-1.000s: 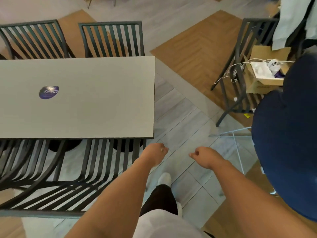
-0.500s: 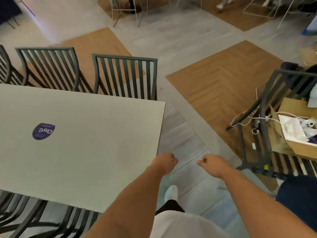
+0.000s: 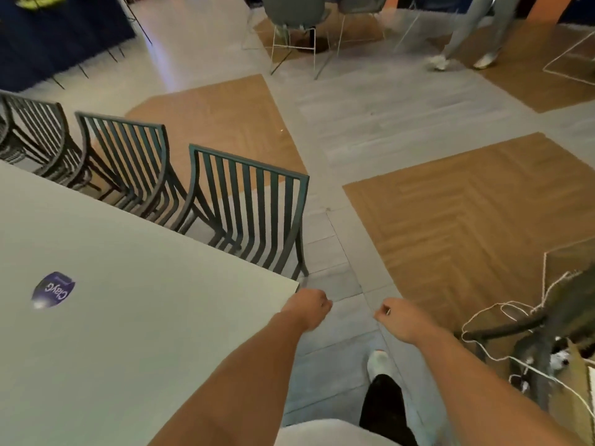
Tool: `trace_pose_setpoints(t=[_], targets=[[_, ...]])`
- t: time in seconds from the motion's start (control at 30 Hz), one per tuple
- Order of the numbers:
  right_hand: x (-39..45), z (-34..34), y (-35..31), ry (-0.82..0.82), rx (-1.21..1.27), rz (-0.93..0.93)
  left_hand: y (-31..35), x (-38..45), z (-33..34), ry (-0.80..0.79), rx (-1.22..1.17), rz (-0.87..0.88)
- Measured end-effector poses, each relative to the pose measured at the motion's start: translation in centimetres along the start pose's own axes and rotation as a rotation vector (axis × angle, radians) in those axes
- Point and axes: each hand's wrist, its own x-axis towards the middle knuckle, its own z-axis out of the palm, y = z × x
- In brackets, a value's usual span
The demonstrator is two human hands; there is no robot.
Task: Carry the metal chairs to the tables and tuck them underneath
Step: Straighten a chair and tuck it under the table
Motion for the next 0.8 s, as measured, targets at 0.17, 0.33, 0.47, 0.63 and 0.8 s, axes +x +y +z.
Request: trace_pose_setpoints(t=[0.17,0.33,0.47,0.63,0.8], targets=[[9.8,-8.9,1.8,-0.053,-0.115,-0.097,5.5,6.2,-2.1,0.054,-0.061,-0.126],[17.0,-17.9,-1.0,-0.106,-0.234,-0.226,9.5,11.1,-5.6,0.177,-0.211,-0.224],[22.1,-22.7,-5.4,-0.093,-0.312,-0.357,9.8,14.9,-9.3,0.249,-0.304,-0.32],[28.2,-26.2,-10.3,-0.145,-0.364,-0.449,8.6,20.2,-13.3,0.317,-0.349,-0.439],[36.0,-29.3,-16.8,-0.136,-0.409,-0.508,4.5,27.4,-19.2,0.35,-0.391,-0.579]])
